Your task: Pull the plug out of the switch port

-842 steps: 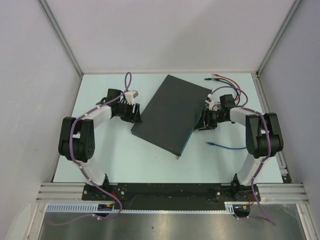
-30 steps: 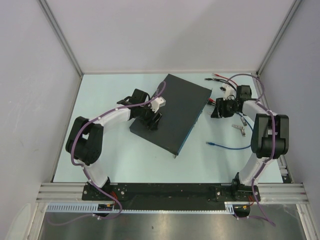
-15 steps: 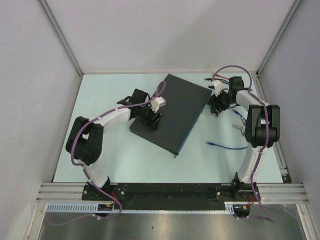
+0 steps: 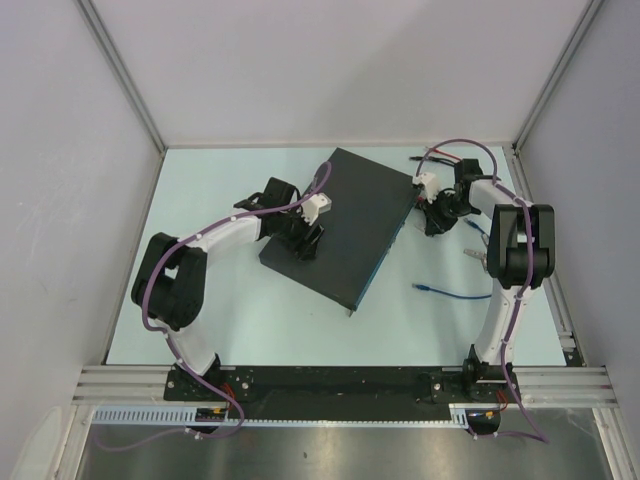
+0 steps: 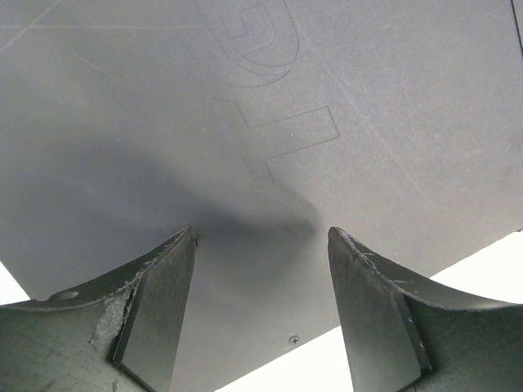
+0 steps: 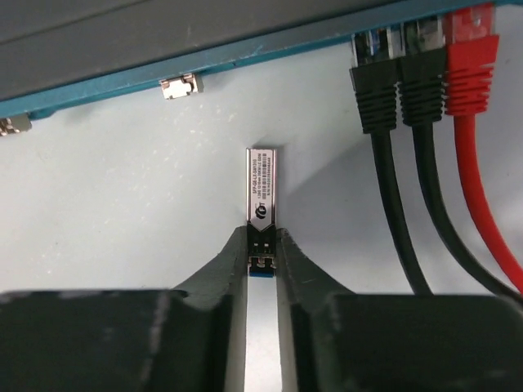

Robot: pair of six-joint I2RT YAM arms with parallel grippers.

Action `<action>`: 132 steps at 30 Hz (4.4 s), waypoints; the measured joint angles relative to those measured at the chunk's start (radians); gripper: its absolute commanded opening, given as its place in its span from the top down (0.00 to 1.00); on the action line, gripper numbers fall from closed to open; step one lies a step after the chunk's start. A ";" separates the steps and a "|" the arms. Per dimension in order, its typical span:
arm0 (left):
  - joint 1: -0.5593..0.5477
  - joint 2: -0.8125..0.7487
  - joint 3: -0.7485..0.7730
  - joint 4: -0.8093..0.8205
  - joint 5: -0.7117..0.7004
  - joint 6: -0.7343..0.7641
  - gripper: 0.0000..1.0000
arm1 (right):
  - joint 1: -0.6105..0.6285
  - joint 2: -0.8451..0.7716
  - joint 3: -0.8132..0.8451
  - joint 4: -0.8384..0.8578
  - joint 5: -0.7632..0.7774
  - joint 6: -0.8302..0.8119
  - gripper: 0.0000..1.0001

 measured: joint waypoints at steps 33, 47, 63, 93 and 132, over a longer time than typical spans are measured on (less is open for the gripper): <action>0.018 0.025 0.010 0.066 0.043 -0.114 0.30 | -0.056 -0.339 -0.228 0.105 -0.056 0.580 0.79; 0.214 -0.053 -0.030 0.024 -0.014 -0.111 0.29 | 0.391 -0.161 -0.192 -0.165 -0.163 0.099 0.96; 0.210 -0.076 -0.062 0.022 -0.002 -0.113 0.30 | 0.504 -0.115 -0.100 -0.142 -0.100 0.138 0.81; 0.062 0.072 0.251 -0.067 0.135 0.051 0.30 | -0.156 0.158 0.284 0.274 -0.433 0.976 0.49; 0.085 0.267 0.406 -0.258 -0.017 0.108 0.30 | -0.180 0.414 0.185 0.846 -0.701 1.355 0.55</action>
